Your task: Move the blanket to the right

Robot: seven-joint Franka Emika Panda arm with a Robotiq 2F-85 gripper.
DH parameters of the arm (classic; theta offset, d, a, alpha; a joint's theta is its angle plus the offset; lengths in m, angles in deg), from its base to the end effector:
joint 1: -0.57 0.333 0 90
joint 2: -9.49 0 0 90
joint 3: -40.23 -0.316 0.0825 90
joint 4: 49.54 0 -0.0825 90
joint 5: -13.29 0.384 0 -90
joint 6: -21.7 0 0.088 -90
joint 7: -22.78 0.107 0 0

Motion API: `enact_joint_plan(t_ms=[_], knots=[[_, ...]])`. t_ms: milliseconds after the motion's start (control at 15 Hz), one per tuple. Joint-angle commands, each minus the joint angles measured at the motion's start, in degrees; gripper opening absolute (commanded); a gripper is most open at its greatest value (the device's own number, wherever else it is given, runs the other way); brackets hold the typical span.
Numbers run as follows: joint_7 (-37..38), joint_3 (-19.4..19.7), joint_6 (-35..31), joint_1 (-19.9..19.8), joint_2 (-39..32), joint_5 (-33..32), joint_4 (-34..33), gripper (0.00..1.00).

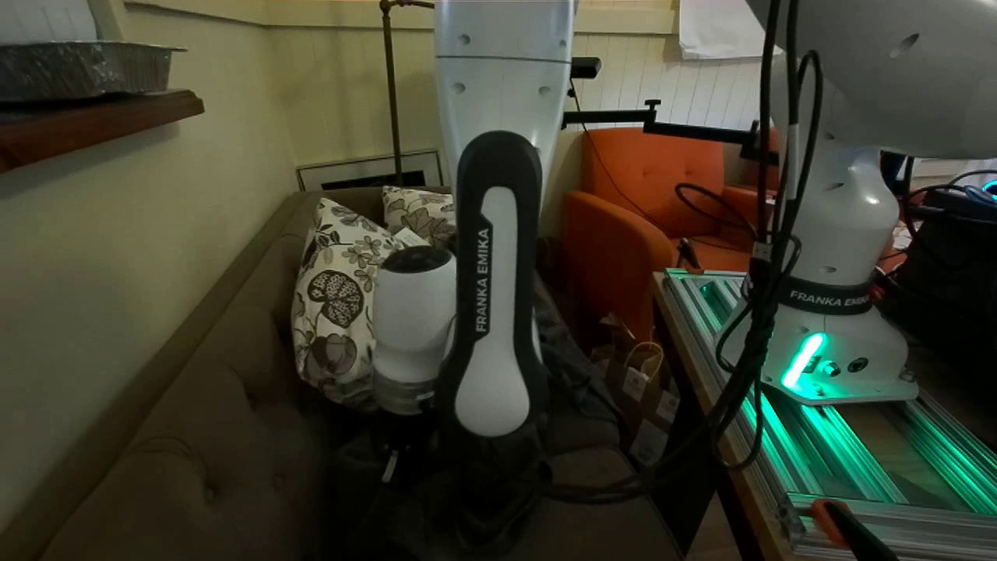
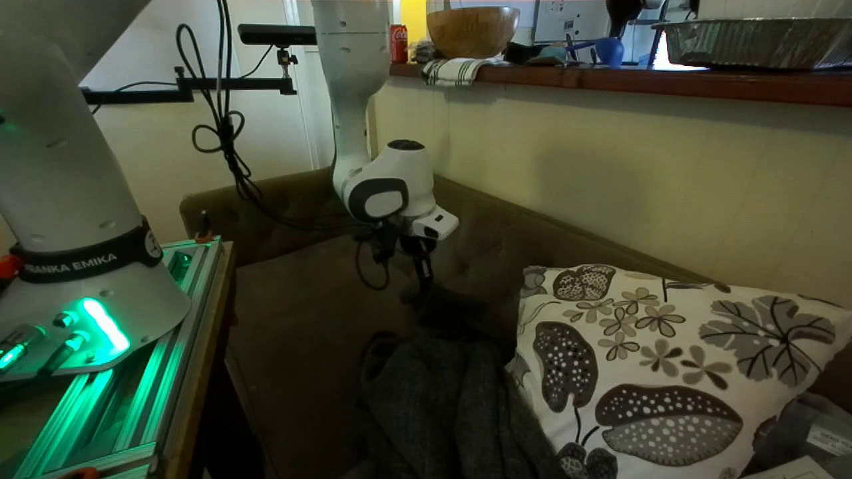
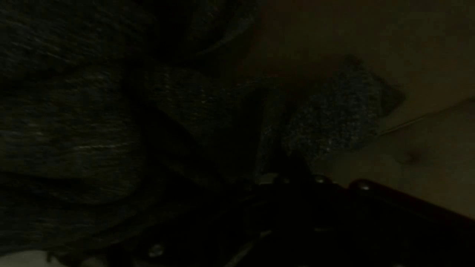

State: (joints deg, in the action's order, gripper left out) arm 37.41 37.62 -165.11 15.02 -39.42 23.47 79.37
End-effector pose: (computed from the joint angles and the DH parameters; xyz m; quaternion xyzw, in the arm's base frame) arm 0.4740 0.1307 0.0058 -0.9940 0.0767 -0.0704 0.0334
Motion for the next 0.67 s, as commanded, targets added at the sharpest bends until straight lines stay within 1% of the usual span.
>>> enact_joint_plan(t_ms=[0, 133, 200, 267, 333, 400, 467, 600], knots=[[1.7, -5.0, -13.0, -9.2, 6.0, 3.0, 14.4, 0.01], [3.9, -6.4, -20.2, -14.3, 7.7, 2.7, 20.5, 0.01], [5.3, -7.5, -23.5, -17.9, 8.7, 1.5, 23.5, 0.01], [2.9, -5.0, -19.4, -12.5, 4.3, 2.3, 16.4, 0.02], [3.5, -5.5, -21.9, -15.0, 5.2, 1.9, 19.1, 0.02], [3.8, -5.8, -22.8, -16.6, 6.0, 1.6, 20.7, 0.02], [3.9, -6.0, -22.9, -17.4, 6.6, 1.5, 21.6, 0.02], [4.2, -6.4, -22.9, -17.4, 7.2, 1.5, 21.8, 0.01]])
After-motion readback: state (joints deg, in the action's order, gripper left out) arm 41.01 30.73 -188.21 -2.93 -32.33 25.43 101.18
